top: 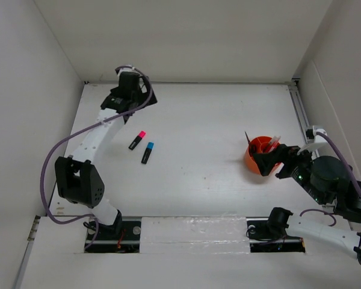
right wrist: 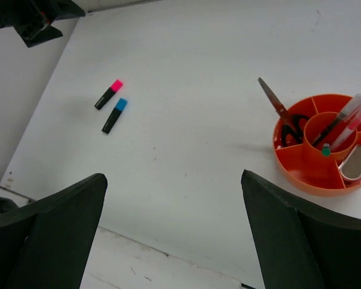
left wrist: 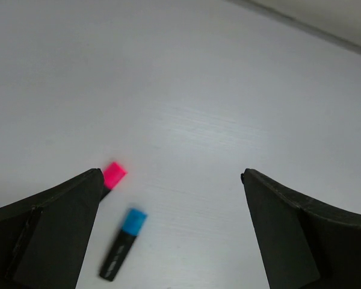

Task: Sort the stationery into containers
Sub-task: Grab a piece of stationery with the left arm

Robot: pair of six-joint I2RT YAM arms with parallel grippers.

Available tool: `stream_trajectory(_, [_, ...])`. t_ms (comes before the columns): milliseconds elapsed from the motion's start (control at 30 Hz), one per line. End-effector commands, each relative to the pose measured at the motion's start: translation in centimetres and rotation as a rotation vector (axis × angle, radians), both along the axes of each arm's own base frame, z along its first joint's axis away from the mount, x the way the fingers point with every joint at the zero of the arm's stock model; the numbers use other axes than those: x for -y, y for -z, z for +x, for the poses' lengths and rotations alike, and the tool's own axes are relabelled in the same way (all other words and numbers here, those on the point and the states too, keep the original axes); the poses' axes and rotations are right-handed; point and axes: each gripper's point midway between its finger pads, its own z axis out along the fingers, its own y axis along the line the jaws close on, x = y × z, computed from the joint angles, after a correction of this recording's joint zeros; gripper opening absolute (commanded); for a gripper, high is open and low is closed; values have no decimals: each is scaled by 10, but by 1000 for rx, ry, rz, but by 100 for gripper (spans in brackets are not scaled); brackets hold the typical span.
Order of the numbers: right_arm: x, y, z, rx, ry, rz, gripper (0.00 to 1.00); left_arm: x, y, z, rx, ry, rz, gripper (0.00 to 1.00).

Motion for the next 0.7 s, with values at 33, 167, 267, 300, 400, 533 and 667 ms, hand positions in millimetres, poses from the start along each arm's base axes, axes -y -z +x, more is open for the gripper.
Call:
stream_trajectory(33, [-32, -18, -5, 79, -170, 31, 100, -36, 53, -44, -289, 168, 76, 100])
stream_trajectory(167, [-48, -8, -7, 71, -239, 17, 100, -71, 88, -44, -362, 99, 182, 100])
stream_trajectory(267, [-57, -7, -9, 70, -279, 16, 100, -98, 117, -47, -446, 42, 141, 100])
stream_trajectory(300, [-60, -1, -10, 59, -293, 7, 100, -103, 127, -51, -474, 31, 140, 100])
stream_trajectory(400, [-64, 2, -12, 66, -316, 9, 100, -114, 154, -64, -527, -7, 163, 100])
stream_trajectory(533, [-66, 7, -13, 63, -326, 9, 100, -114, 174, -72, -544, -14, 157, 100])
stream_trajectory(667, [-74, 9, -20, 52, -384, 19, 100, -106, 188, -69, -558, 15, 127, 98])
